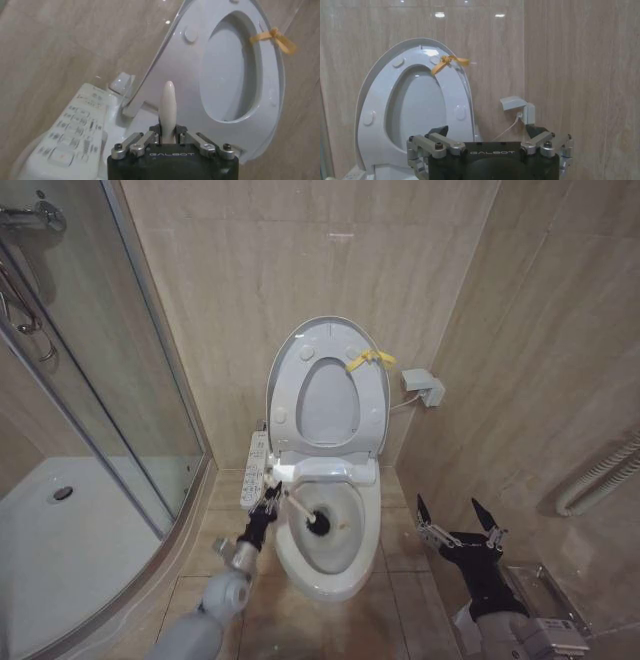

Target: Open the toilet lid, clean the toilet bowl with a toilet brush, close the toilet lid, and flush.

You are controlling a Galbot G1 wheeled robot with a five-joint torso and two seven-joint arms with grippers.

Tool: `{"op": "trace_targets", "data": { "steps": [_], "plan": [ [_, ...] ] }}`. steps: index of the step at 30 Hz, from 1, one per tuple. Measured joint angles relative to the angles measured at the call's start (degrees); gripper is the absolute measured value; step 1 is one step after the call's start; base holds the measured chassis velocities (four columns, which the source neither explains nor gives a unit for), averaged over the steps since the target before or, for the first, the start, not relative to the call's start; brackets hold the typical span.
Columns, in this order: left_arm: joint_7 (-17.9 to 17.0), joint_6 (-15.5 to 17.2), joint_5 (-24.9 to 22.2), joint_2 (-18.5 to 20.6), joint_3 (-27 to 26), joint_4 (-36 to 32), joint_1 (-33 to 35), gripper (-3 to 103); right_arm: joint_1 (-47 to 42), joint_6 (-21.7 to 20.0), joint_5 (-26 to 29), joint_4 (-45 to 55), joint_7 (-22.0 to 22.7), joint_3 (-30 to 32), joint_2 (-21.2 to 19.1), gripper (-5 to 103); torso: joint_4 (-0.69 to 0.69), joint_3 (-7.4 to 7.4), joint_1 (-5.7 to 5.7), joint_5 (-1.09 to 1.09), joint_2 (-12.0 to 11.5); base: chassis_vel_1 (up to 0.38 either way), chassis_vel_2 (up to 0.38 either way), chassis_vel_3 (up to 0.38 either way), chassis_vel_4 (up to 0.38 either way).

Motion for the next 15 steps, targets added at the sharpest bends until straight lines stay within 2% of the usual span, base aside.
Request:
{"op": "trace_targets", "data": {
  "steps": [9,15],
  "plan": [
    [3.36,-0.91,0.20,-5.69,3.95,12.14,-9.25,19,0.00,0.00,0.00,0.00,0.00,0.00,0.00,100,-0.01,0.00,0.00,0.00,0.00,0.000,0.000,0.000,0.000],
    [4.99,-1.30,0.50,-7.04,5.90,16.42,-11.90,19,0.00,0.00,0.00,0.00,0.00,0.00,0.00,100,-0.01,0.00,0.00,0.01,0.00,0.000,0.000,0.000,0.000]
  ]
}}
